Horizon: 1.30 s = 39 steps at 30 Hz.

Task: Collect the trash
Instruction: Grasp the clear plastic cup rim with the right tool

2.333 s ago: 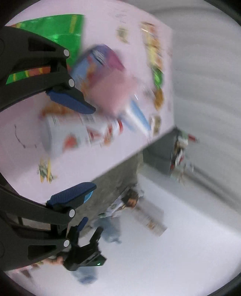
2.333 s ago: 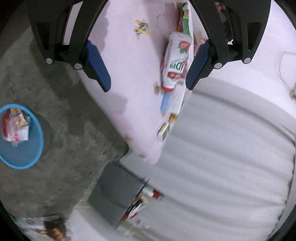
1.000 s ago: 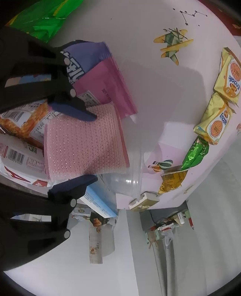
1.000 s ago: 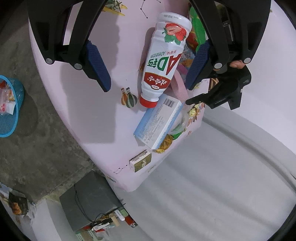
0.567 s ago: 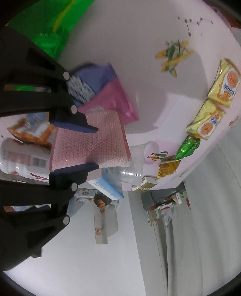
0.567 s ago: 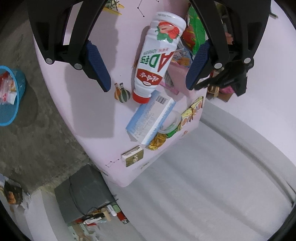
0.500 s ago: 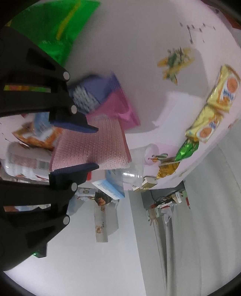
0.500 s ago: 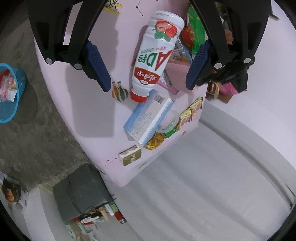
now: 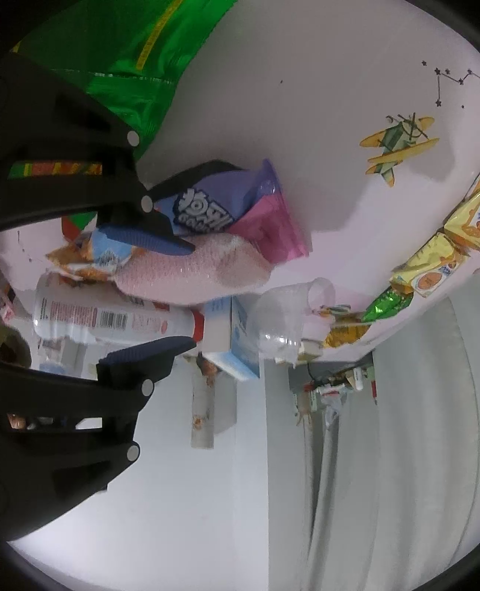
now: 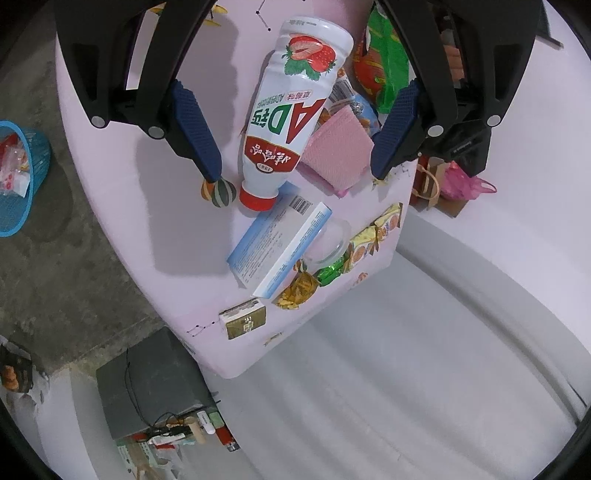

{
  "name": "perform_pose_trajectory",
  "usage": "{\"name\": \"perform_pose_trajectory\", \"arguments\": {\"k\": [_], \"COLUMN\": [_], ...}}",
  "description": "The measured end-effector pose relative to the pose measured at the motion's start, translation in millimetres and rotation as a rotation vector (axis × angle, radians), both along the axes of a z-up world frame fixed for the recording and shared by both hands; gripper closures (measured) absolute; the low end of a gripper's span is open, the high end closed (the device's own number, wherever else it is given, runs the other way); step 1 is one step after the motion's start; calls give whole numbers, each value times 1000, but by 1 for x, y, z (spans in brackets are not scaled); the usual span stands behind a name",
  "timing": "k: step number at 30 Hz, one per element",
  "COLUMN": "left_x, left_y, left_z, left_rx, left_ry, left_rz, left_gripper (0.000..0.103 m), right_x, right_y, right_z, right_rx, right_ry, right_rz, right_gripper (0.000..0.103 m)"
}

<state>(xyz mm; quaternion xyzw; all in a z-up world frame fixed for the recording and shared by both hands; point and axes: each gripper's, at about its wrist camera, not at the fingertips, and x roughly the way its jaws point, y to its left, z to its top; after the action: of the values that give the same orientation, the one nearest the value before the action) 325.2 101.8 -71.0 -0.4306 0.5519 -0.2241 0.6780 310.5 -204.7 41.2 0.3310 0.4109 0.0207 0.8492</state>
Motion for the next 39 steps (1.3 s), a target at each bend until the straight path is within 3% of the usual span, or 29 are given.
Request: {"name": "perform_pose_trajectory", "arguments": {"k": [2, 11, 16, 21, 24, 27, 31, 33, 39], "left_x": [0, 16, 18, 12, 7, 2, -4, -6, -14], "left_y": [-1, -14, -18, -13, -10, -9, -6, -4, 2], "left_z": [-1, -18, -25, -19, -12, -6, -1, 0, 0], "left_rx": [52, 116, 203, 218, 225, 232, 227, 228, 209], "left_ry": [3, 35, 30, -9, -30, -47, -72, -77, -76], "left_rz": [-1, -9, -16, -15, -18, -16, -17, -14, -7], "left_gripper": [55, 55, 64, 70, 71, 72, 72, 72, 73], "right_x": [0, 0, -2, 1, 15, 49, 114, 149, 215], "right_y": [0, 5, -1, -3, 5, 26, 66, 85, 106], "right_z": [2, -5, -7, 1, 18, 33, 32, 20, -39], "right_rx": [-5, 14, 19, 2, -3, -13, -59, -80, -79], "right_ry": [-4, 3, 7, -4, -26, -14, 93, 184, 443], "right_rz": [-2, 3, -8, -4, 39, 156, 290, 335, 319], "right_gripper": [22, 22, 22, 22, 22, 22, 23, 31, 42]}}
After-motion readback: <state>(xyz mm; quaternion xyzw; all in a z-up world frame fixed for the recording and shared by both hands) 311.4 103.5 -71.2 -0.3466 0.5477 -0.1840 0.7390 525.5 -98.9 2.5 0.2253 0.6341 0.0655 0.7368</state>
